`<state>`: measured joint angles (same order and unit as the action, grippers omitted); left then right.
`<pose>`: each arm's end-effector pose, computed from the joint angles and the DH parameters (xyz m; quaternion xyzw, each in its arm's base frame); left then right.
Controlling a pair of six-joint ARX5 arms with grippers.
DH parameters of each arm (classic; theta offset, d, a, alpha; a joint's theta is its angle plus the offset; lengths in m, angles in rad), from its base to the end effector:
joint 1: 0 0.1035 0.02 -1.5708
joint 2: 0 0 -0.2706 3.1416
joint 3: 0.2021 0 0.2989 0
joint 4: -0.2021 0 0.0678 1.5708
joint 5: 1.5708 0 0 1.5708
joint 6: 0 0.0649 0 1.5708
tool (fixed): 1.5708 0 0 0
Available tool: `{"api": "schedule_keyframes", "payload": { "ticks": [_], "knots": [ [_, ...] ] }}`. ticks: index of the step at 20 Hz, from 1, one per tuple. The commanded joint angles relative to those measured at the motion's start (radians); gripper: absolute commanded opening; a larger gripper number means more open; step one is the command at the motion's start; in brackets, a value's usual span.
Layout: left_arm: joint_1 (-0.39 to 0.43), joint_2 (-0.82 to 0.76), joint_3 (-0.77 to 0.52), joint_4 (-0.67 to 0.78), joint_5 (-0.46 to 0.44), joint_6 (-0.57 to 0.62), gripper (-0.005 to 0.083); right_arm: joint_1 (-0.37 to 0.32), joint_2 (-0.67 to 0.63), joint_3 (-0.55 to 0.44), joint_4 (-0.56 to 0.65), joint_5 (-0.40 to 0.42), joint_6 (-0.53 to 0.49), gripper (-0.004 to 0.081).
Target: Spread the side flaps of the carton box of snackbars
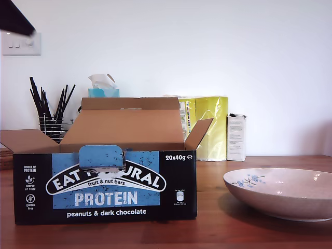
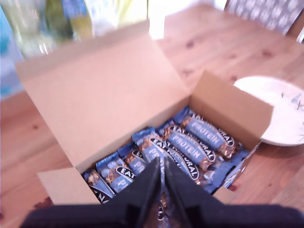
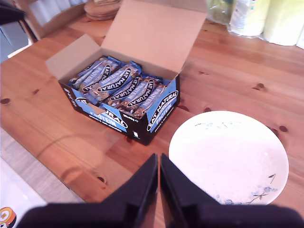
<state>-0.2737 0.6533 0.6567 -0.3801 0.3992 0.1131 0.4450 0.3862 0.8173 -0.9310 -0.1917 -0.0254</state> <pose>0.2015 -0.0828 0.2820 0.0407 0.1682 -0.3343 0.9264 0.1081 0.0653 0.3193 -0.0429 0.2415 0.3064 0.9198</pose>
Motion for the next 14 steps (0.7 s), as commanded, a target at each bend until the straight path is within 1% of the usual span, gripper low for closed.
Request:
{"api": "schedule_keyframes", "payload": {
  "ticks": [1,2,4,8,9,11,12,14],
  "knots": [
    [-0.010,-0.051,-0.045,-0.007,0.004,-0.024,-0.0021,0.000,0.003,0.014,0.007,0.021,0.000,-0.0013],
    [-0.017,-0.088,-0.057,-0.018,0.002,-0.039,-0.0021,0.000,0.003,0.013,0.020,0.027,-0.006,-0.0013],
    [-0.031,-0.154,-0.074,-0.019,-0.019,-0.066,-0.0021,0.000,-0.001,-0.006,0.090,0.027,-0.005,-0.0013],
    [-0.052,-0.209,-0.078,-0.040,-0.027,-0.080,-0.0021,0.000,-0.004,-0.100,0.240,0.029,0.000,-0.0013],
    [-0.057,-0.209,-0.078,-0.039,-0.027,-0.079,-0.0021,0.000,-0.005,-0.123,0.287,0.047,-0.001,-0.0013],
    [-0.056,-0.201,-0.081,-0.026,-0.069,-0.078,-0.0021,-0.003,-0.005,-0.166,0.376,0.127,-0.029,-0.0013],
    [-0.056,-0.195,-0.091,0.007,-0.087,-0.076,-0.0021,-0.008,-0.005,-0.187,0.418,0.165,-0.033,-0.0013],
    [-0.056,-0.195,-0.132,0.111,-0.111,-0.080,-0.0021,-0.024,-0.008,-0.224,0.503,0.191,-0.036,-0.0013]
  ]
}}
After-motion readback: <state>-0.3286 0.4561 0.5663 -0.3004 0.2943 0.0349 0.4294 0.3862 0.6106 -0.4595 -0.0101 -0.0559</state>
